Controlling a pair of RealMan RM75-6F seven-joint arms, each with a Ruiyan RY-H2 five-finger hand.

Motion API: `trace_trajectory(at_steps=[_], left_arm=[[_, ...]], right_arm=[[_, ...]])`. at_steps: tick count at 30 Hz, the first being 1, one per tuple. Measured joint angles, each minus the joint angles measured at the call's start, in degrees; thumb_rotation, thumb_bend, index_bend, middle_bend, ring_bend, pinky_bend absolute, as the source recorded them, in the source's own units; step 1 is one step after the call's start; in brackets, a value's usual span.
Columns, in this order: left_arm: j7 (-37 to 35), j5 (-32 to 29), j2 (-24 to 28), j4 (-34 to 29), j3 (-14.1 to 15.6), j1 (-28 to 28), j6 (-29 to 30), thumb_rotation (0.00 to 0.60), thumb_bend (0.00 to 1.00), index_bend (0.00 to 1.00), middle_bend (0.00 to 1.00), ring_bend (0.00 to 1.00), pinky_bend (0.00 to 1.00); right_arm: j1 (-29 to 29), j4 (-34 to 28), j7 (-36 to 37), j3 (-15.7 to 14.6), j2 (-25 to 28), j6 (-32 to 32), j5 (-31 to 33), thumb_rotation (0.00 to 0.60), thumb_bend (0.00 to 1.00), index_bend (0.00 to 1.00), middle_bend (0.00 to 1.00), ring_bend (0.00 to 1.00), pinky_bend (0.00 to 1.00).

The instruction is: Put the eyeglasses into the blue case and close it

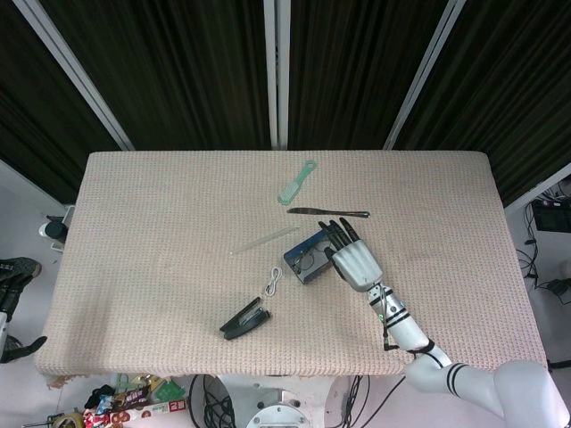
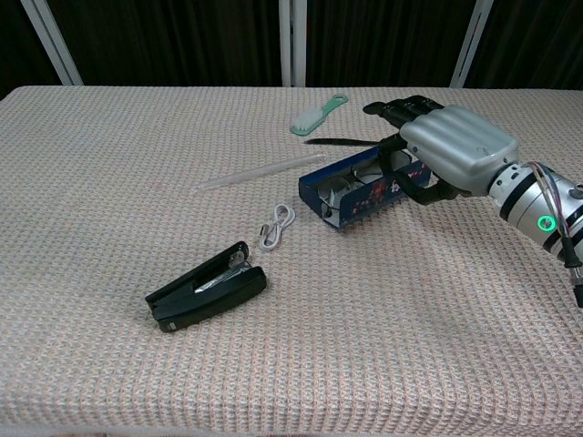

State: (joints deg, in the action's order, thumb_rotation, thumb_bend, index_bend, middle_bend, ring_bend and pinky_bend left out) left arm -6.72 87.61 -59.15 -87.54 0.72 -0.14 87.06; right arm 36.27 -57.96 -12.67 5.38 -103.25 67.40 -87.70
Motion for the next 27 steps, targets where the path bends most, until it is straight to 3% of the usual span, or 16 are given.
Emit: trace_trajectory(at_steps=[10, 13, 18, 27], left_arm=[[-0.22, 0.35, 0.12, 0.07, 0.07, -0.21, -0.27, 0.6, 0.07, 0.09, 0.08, 0.09, 0.25], [-0.01, 0.44, 0.21, -0.19, 0.0, -0.42, -0.45, 0.6, 0.07, 0.09, 0.08, 0.09, 0.25], [0.58, 0.38, 0.32, -0.67, -0.08, -0.78, -0.96, 0.6, 0.07, 0.09, 0.08, 0.09, 0.25], [0.39, -0.65, 0.68, -0.51, -0.13, -0.8, -1.73, 0.6, 0.07, 0.09, 0.08, 0.09, 0.25]], right_arm=[[-4.82, -16.24, -4.87, -2.06, 10.18, 3.37, 0.18, 0.6, 0.5, 1.0, 0.01, 0.0, 0.0], [-4.81, -18.66, -6.77, -1.6, 11.26, 3.19, 0.39, 0.6, 0.5, 1.0, 0.01, 0.0, 0.0], [-2.92, -16.76, -8.2, 0.35, 8.65, 1.47, 1.18, 0.6, 0.5, 1.0, 0.01, 0.0, 0.0], [0.6, -6.38, -8.09, 1.91, 1.28, -1.79, 2.0, 0.6, 0.5, 1.0, 0.01, 0.0, 0.0]])
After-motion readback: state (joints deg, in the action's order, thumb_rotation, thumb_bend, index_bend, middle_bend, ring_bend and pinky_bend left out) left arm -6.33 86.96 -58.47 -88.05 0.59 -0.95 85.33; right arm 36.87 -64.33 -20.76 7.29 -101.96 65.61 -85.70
